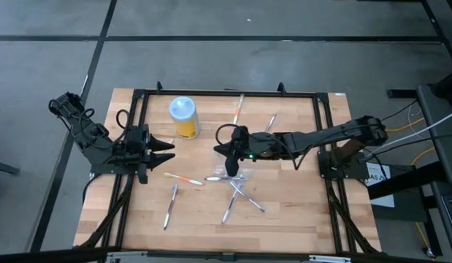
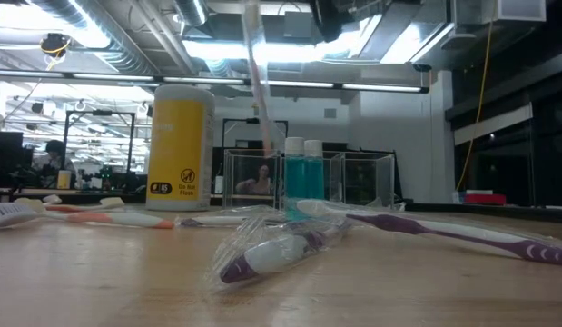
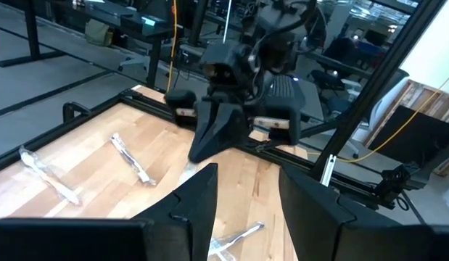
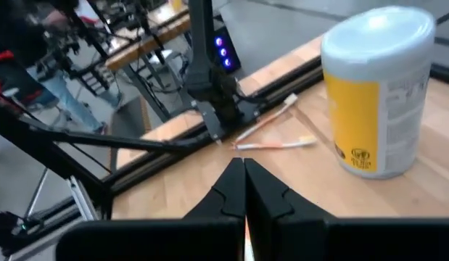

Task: Pick & Place toothbrushing station
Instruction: Put the white and orange toothbrush into the left compartment of the transparent organizer

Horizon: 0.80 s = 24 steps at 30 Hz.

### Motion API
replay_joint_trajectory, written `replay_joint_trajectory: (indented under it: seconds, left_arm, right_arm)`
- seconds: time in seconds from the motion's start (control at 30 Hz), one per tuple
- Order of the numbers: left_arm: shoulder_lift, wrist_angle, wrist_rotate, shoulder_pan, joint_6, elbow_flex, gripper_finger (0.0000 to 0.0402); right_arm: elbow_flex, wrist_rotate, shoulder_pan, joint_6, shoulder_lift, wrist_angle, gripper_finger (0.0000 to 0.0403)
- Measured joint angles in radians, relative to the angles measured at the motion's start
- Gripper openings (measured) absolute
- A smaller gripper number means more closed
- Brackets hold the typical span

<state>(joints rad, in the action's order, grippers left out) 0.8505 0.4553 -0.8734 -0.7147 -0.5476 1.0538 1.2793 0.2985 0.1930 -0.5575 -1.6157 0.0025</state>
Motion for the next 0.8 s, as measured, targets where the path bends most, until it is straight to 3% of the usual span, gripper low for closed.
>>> replay_joint_trajectory:
  seconds: [0.67,0.8]
  left_arm:
    - [0.000,0.020,-0.026,-0.037,-0.022,0.000,0.0143]
    - [0.000,0.020,-0.025,-0.041,-0.025,0.000,0.0143]
  right_arm:
    - [0.000,-0.110,-0.037,-0.031,-0.081,-0.022,0.0001]
    - [0.000,-0.116,-0.056,-0.062,-0.082,-0.028,0.0029]
